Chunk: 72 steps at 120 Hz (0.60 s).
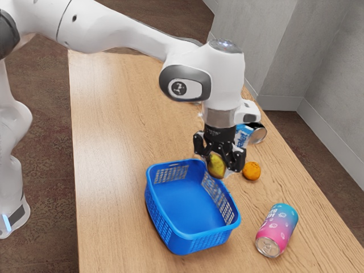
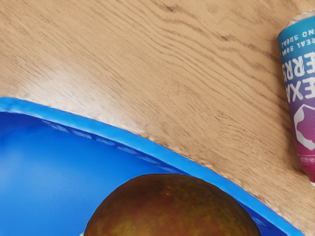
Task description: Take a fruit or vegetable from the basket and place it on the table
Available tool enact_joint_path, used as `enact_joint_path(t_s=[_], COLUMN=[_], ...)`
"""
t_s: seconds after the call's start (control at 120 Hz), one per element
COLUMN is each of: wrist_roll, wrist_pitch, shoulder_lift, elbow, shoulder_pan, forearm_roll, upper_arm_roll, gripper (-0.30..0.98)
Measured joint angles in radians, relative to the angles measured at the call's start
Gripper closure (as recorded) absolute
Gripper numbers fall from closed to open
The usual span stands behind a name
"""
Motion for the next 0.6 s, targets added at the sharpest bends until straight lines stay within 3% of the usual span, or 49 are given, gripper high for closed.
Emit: enact_joint_path(t_s=[0.117, 0.25, 0.367, 0.6], wrist_roll=[0.064, 0.144, 0.202, 0.293], wrist_pitch=[-0.130, -0.257, -0.280, -0.260], shoulder_lift=[-0.046, -0.030, 0.026, 0.053], elbow=[0.050, 0.017, -0.071, -0.145], shoulder_pan=[0.070, 0.114, 0.124, 0.134], forearm_roll=[0.081, 0.123, 0.112, 0.071], upper_arm_roll=[0.093, 0.244, 0.304, 0.316], gripper=[0.43, 0.43, 0.44, 0.44])
